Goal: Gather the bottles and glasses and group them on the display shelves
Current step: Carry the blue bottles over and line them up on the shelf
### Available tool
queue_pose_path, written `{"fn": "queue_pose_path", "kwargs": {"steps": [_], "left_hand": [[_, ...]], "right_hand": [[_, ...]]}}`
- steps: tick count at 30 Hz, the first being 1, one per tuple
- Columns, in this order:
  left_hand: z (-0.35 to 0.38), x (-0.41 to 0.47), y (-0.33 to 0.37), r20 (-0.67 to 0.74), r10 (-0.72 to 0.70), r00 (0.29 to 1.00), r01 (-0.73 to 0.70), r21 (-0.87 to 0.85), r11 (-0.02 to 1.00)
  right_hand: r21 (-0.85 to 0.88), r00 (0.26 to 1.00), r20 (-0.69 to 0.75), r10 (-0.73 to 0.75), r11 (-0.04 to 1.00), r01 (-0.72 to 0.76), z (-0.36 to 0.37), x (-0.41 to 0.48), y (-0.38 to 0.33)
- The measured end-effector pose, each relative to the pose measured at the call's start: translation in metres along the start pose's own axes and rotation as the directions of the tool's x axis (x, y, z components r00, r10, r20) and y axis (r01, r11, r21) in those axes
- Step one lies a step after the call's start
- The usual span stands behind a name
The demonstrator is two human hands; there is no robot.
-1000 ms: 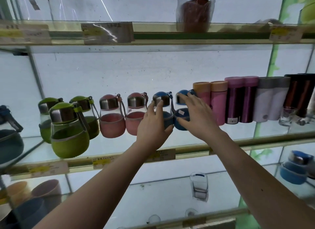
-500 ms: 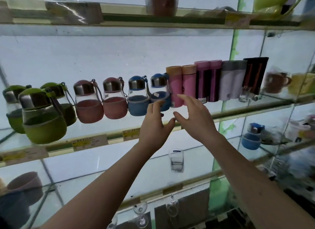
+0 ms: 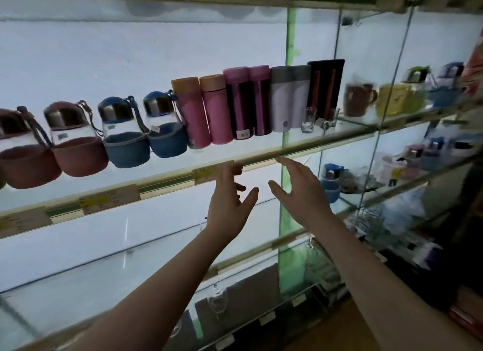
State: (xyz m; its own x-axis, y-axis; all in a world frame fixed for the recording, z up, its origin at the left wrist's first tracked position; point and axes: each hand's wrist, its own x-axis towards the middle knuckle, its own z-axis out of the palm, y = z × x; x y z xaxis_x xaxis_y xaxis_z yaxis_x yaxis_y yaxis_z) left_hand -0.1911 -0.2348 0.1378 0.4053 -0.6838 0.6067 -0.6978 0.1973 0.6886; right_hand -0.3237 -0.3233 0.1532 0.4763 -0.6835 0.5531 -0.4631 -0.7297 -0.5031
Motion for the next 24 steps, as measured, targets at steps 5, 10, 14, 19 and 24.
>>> {"fn": "queue_pose_path", "kwargs": {"steps": [5, 10, 14, 19, 24], "left_hand": [[0.073, 0.003, 0.014, 0.010, -0.065, 0.998, 0.065, -0.001, 0.998], [0.148, -0.004, 0.039, 0.025, -0.121, 0.992, 0.121, -0.008, 0.993], [0.189, -0.009, 0.053, -0.007, -0.169, 0.986, 0.169, -0.003, 0.986], [0.219, -0.009, 0.050, -0.009, -0.246, 0.969, 0.246, -0.002, 0.969], [0.246, 0.001, 0.035, -0.012, -0.327, 0.945, 0.327, -0.026, 0.945]], "right_hand": [[-0.004, 0.995, 0.064, 0.080, 0.997, -0.079, -0.034, -0.012, 0.074], [0.049, 0.990, 0.088, 0.107, 0.993, -0.112, -0.062, -0.023, 0.144], [0.079, 0.985, 0.123, 0.121, 0.988, -0.132, -0.074, -0.027, 0.185], [0.131, 0.973, 0.158, 0.170, 0.973, -0.191, -0.071, -0.027, 0.221], [0.119, 0.956, 0.195, 0.219, 0.962, -0.245, -0.060, -0.020, 0.245]]}}
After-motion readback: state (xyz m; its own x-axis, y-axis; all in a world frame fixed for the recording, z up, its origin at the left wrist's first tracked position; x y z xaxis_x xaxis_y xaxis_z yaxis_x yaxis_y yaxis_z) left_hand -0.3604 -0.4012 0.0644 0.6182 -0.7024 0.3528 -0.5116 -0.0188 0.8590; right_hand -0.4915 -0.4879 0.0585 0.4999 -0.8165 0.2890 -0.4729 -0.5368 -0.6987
